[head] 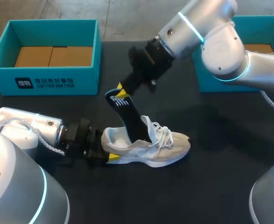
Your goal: Take the shoe out of the shoebox, open the shoe tongue, remove and reinsert the insole, then place the shoe into the shoebox
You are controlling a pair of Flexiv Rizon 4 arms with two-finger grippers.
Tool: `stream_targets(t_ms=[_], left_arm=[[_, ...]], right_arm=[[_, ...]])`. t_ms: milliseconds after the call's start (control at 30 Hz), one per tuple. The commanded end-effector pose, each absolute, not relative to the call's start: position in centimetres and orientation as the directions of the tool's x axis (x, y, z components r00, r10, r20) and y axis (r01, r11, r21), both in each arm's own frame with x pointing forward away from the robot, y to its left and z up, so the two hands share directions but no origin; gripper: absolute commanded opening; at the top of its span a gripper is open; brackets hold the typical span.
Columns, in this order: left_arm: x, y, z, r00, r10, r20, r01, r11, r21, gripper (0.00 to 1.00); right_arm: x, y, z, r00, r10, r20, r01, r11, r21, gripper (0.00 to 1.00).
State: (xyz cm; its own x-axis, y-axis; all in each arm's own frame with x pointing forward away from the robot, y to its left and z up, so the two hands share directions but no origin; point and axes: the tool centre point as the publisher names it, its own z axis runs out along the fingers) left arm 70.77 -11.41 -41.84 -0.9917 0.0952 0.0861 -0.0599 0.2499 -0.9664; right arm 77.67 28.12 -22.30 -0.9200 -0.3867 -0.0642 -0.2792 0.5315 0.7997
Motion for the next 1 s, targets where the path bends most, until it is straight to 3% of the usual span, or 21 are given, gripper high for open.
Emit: stream_targets(t_ms=[33,467,1000], left_arm=[[70.6,-11.4,-42.2,-0.992,0.094,0.086,-0.06,0.251,-0.966,0.0],[70.6,-11.4,-42.2,-0.992,0.094,0.086,-0.06,0.251,-0.966,0.0],[70.6,-11.4,-42.2,-0.992,0.094,0.086,-0.06,0.251,-0.966,0.0]], right_arm=[[77.6,28.0,-21.2,-0.922,-0.378,-0.081,-0.283,0.518,0.807,0.0],[78.4,27.5,-15.2,-0.936,-0.298,-0.188,-0.304,0.416,0.857,0.0],[78.4,27.5,-15.2,-0.936,-0.298,-0.188,-0.304,0.416,0.857,0.0]])
